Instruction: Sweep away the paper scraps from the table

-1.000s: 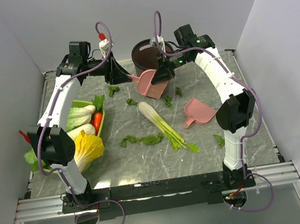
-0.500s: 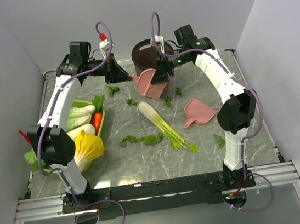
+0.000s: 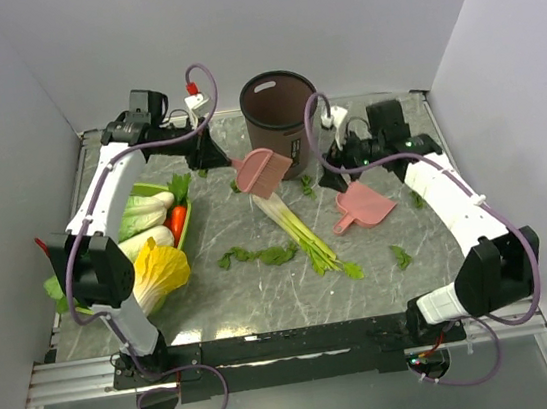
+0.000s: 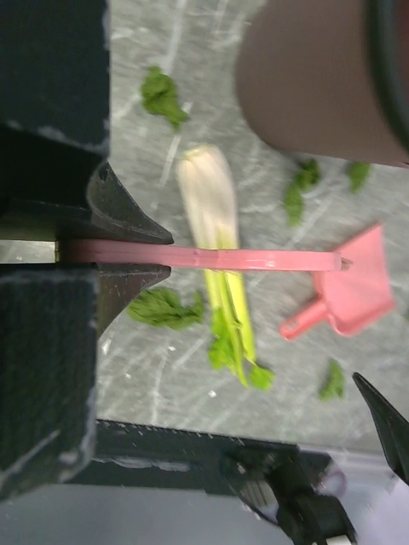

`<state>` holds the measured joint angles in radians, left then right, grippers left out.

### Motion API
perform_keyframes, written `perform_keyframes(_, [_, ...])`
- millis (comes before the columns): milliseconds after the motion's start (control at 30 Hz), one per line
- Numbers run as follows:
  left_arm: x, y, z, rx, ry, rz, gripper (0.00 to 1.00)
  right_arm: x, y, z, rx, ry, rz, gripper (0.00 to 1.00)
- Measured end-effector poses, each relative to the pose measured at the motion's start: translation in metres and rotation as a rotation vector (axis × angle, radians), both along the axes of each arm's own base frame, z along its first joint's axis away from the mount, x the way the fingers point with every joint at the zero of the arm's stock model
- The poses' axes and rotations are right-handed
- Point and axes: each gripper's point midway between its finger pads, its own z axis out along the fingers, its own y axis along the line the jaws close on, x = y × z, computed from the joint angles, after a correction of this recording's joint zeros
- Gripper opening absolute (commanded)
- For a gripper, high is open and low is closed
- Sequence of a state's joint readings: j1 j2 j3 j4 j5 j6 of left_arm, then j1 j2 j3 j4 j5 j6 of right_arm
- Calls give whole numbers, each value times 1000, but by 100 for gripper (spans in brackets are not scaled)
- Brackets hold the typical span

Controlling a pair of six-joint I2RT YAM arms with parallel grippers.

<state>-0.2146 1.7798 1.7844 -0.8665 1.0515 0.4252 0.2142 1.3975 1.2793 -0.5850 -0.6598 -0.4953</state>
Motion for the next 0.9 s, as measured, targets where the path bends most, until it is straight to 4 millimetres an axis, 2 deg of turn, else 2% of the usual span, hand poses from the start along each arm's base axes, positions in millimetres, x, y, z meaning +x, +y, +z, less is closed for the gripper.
perform_keyframes(167, [-2,10,-14,81,-20,27,1,-17,-27,-69,-138,119,-93,78])
perform_keyframes(267, [-3,14,-16,109,-37,34,1,-27,-41,-99,-211,176,-131,75])
perform_keyframes(533, [-8,17,-23,139,-34,39,1,-20,-53,-144,-273,314,-237,72])
perform_keyframes(733, [-13,20,-28,151,-27,37,1,1,-48,-172,-259,431,-340,58])
perform_keyframes(900, [-19,24,-29,173,-29,45,1,6,-48,-185,-269,469,-375,48])
